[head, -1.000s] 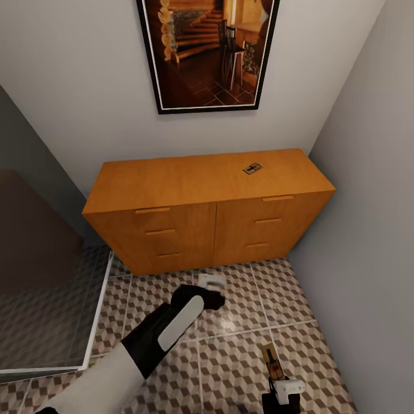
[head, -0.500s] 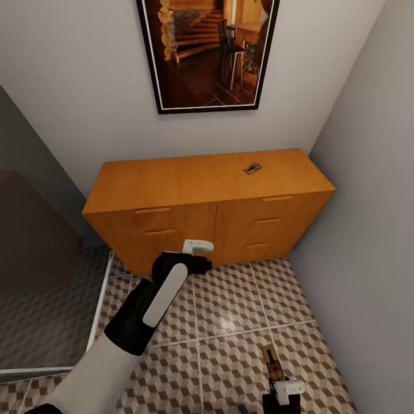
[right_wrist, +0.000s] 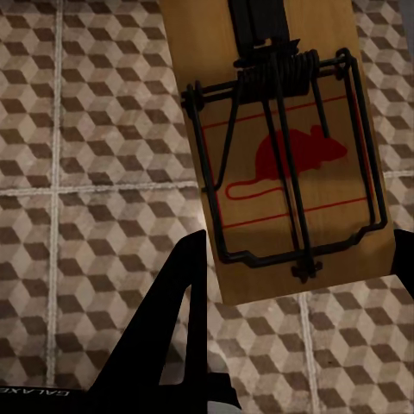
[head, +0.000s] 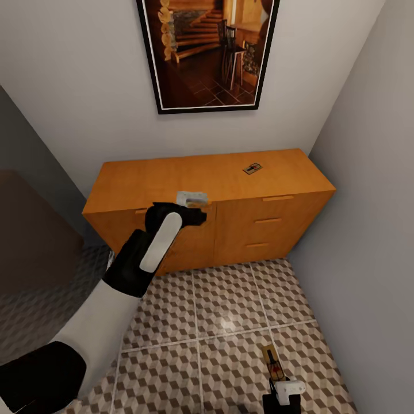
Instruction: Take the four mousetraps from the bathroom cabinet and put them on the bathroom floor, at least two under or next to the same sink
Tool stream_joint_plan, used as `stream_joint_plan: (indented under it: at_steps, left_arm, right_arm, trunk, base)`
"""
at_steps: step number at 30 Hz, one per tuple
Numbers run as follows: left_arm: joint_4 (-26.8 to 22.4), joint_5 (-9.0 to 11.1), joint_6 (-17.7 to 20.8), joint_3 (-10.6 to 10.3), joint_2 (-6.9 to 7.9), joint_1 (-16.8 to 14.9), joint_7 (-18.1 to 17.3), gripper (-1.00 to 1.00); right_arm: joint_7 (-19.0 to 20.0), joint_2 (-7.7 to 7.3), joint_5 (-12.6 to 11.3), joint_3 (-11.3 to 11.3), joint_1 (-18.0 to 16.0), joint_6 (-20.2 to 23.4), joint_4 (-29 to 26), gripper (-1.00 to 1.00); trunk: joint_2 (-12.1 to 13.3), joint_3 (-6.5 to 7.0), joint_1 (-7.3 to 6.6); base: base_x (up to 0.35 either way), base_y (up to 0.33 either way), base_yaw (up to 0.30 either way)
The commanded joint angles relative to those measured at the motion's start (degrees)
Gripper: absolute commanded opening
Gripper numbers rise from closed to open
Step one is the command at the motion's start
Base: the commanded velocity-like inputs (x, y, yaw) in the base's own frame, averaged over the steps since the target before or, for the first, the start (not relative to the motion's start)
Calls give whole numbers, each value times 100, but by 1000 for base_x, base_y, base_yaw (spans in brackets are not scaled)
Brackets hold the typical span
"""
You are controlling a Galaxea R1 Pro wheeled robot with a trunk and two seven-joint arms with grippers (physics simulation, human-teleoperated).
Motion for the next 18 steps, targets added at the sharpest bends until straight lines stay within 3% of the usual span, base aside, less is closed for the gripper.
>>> stream_joint_plan:
  at_steps: [1,4,10,18]
  left_arm:
    - [34,72,7,68,0,-86,60,100]
    - [218,73,8,292,0,-494,60,100]
    - [602,73,10,393,0,-1157,60,100]
    - [268,222,80,409,49,-1344,45,100]
  right_arm:
    - [-47,3,-17,50,-2,-7,3,-100]
    - [-47,0,-17,50,-3,-6,5,-100]
    - [-47,4,-15,55,-1,-6,1,-100]
    - [-48,28,-9,59,-3,0,0,-100]
  trunk:
    - [-9,-9,3]
    - [-9,-9,3]
    - [-9,-9,3]
    - [-9,-9,3]
  base:
    - [0,0,0]
    - [0,0,0]
    - [0,0,0]
    - [0,0,0]
